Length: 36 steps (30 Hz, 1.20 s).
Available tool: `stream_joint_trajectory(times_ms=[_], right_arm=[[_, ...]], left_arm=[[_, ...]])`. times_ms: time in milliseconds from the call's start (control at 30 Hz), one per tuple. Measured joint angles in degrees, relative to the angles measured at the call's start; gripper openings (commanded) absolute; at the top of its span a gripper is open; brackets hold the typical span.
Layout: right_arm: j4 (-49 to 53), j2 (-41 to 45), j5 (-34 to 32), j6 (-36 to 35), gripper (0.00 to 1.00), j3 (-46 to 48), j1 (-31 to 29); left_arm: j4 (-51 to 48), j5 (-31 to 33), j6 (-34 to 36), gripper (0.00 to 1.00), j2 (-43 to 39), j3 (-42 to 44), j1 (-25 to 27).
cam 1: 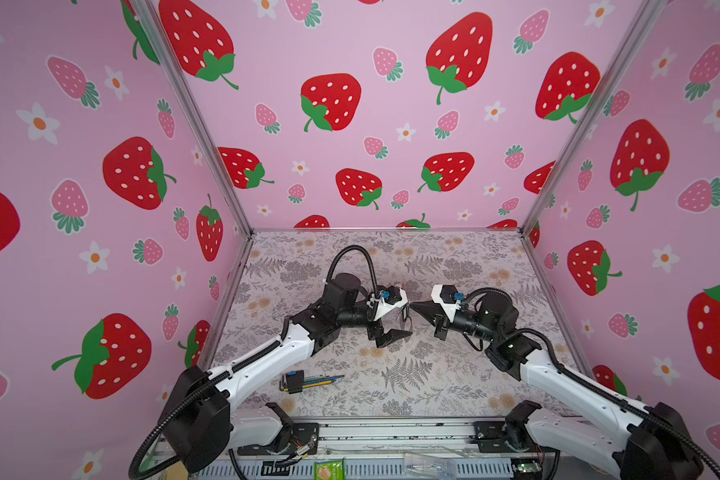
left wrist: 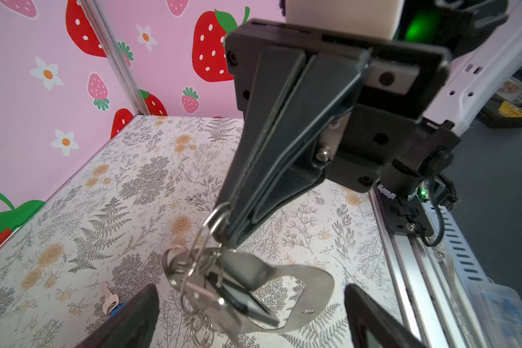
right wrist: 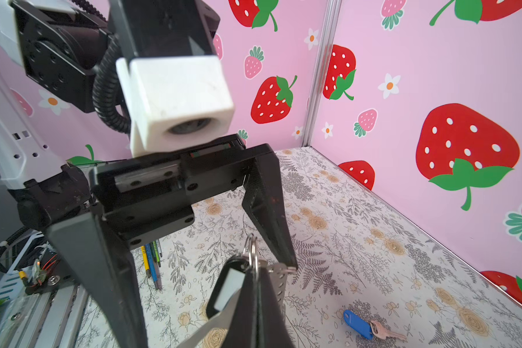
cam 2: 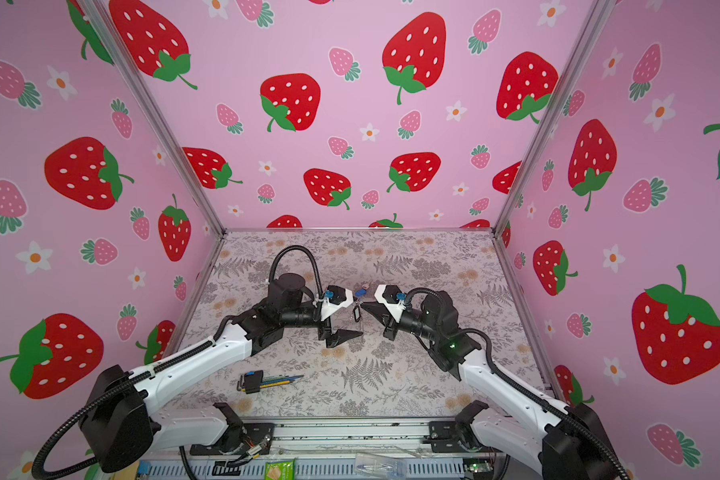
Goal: Put the keys on the keyring
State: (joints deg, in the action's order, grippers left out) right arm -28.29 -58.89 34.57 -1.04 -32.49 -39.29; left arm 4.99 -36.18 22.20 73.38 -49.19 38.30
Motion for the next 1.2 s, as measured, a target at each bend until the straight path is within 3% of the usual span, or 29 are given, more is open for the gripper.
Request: stream_joint_trajectory(times_ms=[200, 267, 367, 567, 700, 1100, 1200], right_arm=[[-0.1, 0.0, -0.3, 0.1, 0.00, 0.5, 0.0], [-0.1, 0.1, -0.3, 0.2, 0.00, 0.6, 0.0], [-0.1, 0.3, -0.2, 0.2, 0.00, 0.7, 0.0], [0.0, 1.7, 0.0, -0.1, 0.00, 1.3, 0.4], [-0.1, 3.0, 1.0, -0.3, 0.00, 2.0, 1.4], [-0.2, 3.2, 3.9, -0.2, 0.00, 3.2, 3.0], [-0.4, 3.2, 4.7, -0.2, 0.00, 3.2, 3.1]], left_arm=[[1.2, 2.7, 0.2, 0.81, -1.2, 1.5, 0.2], [1.2, 3.1, 0.4, 0.82, -1.7, 1.5, 0.2], [1.1, 3.2, 0.5, 0.99, -2.4, 1.5, 0.2], [0.0, 6.0, 0.3, 0.99, -3.8, 1.5, 0.3], [-5.8, 8.5, 0.3, 0.99, -3.6, -0.8, 0.1], [-8.8, 8.7, 2.1, 1.00, -6.4, -2.7, -1.2], [-8.7, 8.3, 2.4, 0.88, -6.1, -2.7, -1.5]])
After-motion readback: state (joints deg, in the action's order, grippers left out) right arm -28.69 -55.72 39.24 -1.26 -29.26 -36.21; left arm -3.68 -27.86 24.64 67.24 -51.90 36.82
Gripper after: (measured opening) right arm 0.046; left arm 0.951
